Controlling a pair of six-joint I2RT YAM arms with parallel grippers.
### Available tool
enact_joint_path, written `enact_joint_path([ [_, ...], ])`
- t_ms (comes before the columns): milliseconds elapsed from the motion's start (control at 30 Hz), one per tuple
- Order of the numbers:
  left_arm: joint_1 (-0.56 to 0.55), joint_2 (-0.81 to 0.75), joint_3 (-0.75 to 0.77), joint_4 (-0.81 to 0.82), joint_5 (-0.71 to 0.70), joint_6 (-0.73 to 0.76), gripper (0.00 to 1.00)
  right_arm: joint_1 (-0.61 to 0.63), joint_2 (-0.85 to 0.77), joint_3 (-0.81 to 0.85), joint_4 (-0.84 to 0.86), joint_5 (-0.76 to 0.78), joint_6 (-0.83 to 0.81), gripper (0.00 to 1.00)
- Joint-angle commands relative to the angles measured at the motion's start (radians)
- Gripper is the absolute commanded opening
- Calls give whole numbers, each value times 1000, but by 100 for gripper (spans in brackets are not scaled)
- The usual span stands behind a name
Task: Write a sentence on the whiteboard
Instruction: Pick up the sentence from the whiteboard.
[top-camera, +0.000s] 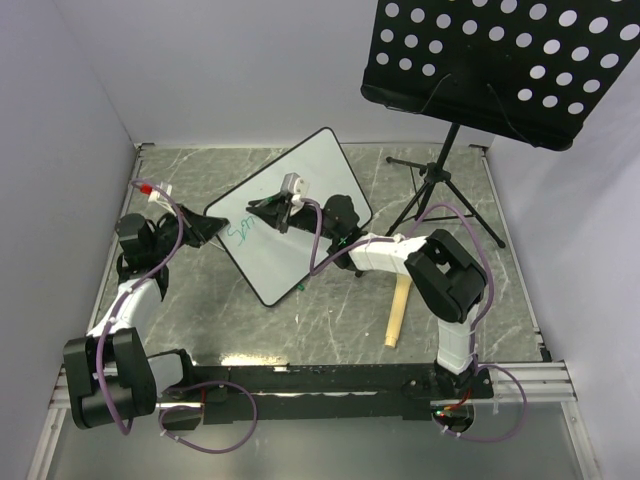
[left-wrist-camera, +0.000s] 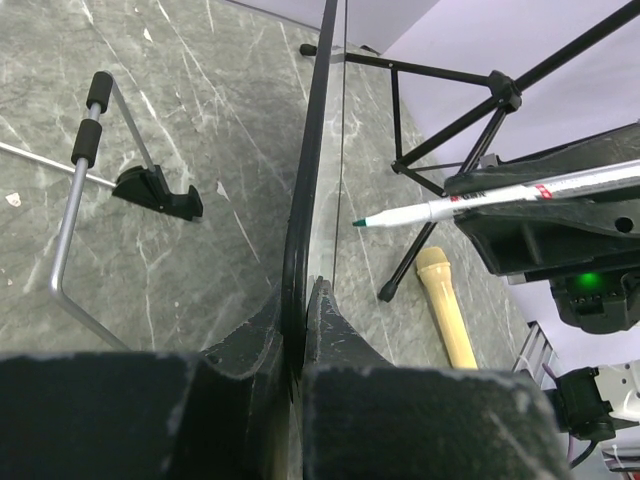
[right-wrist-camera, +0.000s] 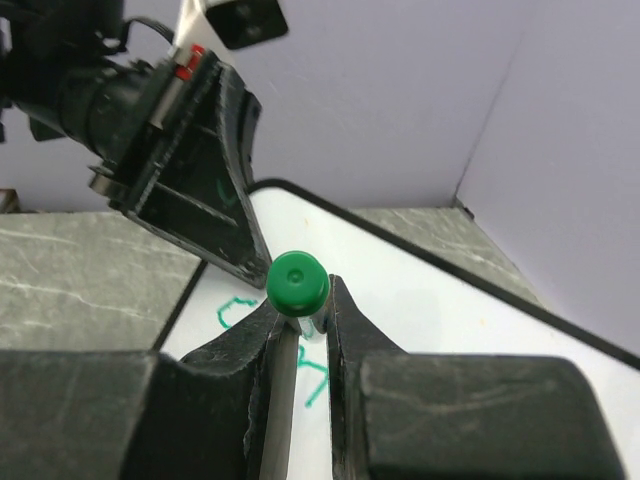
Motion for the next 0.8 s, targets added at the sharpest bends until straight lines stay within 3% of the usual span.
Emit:
enact_joint_path([
  [0, -8, 24, 4, -54, -58, 219, 1, -14, -14, 1, 32, 6, -19, 0],
  [567, -8, 26, 8, -63, -54, 224, 1, -37, 58, 63, -8, 17, -5, 0],
  [767, -8, 32, 10, -62, -55, 224, 1, -37, 23, 14, 58, 0, 7, 0],
])
